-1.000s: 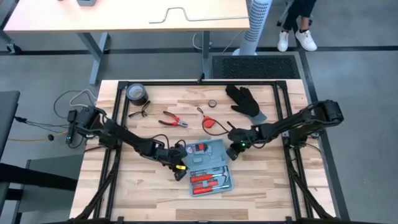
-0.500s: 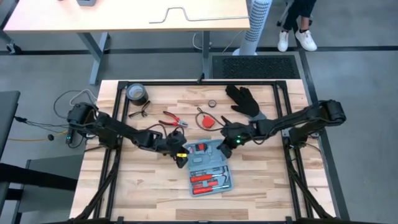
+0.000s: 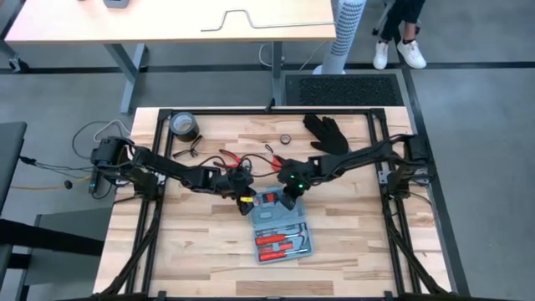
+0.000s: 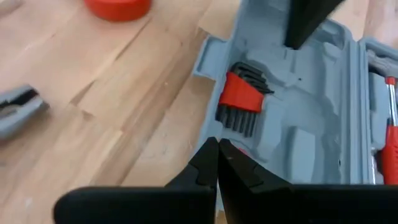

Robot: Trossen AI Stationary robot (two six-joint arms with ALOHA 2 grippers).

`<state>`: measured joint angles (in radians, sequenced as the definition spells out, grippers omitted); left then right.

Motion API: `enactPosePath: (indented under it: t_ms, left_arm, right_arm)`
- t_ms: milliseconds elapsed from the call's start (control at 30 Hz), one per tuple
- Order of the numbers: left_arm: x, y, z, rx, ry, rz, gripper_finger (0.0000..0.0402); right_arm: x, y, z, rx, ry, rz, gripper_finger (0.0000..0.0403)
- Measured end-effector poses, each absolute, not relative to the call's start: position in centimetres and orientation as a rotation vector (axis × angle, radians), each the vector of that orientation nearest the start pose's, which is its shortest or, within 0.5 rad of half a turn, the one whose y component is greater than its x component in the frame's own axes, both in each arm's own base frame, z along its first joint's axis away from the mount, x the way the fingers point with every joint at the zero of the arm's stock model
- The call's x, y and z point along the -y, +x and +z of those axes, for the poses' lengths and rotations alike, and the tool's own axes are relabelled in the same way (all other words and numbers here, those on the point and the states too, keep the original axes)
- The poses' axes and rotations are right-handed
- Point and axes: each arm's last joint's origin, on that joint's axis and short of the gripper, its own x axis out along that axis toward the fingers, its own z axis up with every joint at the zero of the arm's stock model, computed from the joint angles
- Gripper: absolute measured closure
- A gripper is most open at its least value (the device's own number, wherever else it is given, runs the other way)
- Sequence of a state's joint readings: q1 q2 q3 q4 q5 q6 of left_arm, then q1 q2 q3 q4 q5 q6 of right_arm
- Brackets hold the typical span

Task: Prefit tool cases
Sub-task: Remove the orange hex key set from the gray prefit tool case

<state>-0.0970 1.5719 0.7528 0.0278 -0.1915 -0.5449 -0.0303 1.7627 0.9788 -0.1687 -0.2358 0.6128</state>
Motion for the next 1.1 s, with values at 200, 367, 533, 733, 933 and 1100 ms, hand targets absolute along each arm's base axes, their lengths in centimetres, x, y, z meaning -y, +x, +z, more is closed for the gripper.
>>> enactPosePath:
  t_ms: [200,367,533,733,933,1100]
  left_arm:
    - [2.6,30.3,16.6,-0.696,-0.378,0.177,0.0402]
    - [2.3,30.3,16.5,-0.711,-0.375,0.147,0.0402]
    - [2.3,29.9,16.1,-0.773,-0.384,0.127,0.0402]
    - [2.5,30.3,15.2,-0.797,-0.395,0.107,0.0402]
    - [2.6,30.7,13.6,-0.841,-0.427,0.114,0.0402]
    - [2.9,31.2,12.9,-0.836,-0.438,0.102,0.0402]
  right_arm:
    - [1.4,35.6,16.1,-0.937,0.684,-0.112,0.0402]
    - [2.1,35.2,15.8,-0.964,0.683,-0.166,0.0402]
    - [2.1,35.0,15.4,-0.952,0.669,-0.165,0.0402]
    - [2.1,35.0,15.3,-0.948,0.666,-0.167,0.0402]
    - [2.1,35.1,14.8,-0.954,0.675,-0.167,0.0402]
    - [2.0,35.5,14.0,-0.972,0.676,-0.164,0.0402]
